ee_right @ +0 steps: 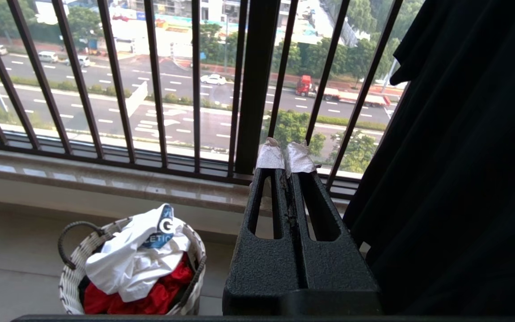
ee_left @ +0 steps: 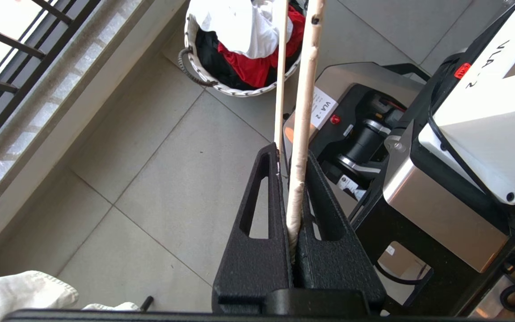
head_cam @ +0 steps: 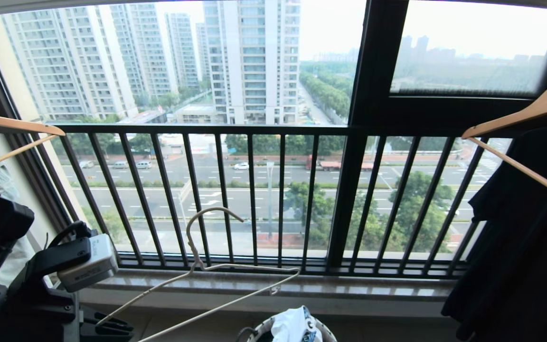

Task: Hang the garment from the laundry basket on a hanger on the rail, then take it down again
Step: Pick up clothes from the basket

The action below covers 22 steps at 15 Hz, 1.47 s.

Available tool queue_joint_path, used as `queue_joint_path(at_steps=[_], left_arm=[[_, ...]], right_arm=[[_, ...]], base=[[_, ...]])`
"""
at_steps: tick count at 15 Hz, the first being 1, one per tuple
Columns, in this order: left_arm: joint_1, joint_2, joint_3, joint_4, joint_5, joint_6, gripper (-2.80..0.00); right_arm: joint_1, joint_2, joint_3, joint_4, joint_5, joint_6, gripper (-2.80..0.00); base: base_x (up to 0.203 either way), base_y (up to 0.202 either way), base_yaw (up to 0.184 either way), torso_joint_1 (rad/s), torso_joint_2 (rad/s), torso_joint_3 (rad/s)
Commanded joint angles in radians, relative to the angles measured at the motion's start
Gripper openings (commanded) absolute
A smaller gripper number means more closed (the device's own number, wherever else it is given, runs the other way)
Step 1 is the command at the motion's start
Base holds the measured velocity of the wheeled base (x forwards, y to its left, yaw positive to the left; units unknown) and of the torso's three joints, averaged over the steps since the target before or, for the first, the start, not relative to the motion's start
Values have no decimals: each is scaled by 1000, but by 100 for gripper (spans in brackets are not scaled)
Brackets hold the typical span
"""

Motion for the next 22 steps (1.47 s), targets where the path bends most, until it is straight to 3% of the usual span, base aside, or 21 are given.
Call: queue_joint_path(at_steps=[1,12,22], left_arm=[[-1,-2,0,3,-3,3,-280],[-7,-13,-2,-6,-1,7,-280],[-10,-16,2,-5,-1,25,-280]], right_arm=[[0,1,0,0,0,-1,-280],[0,1,0,0,0,-3,-280],[0,1,0,0,1,-3,-280]], base=[[0,0,0,-151,327,168],[0,0,0,-158,353,194],[0,0,0,-224,530,302]])
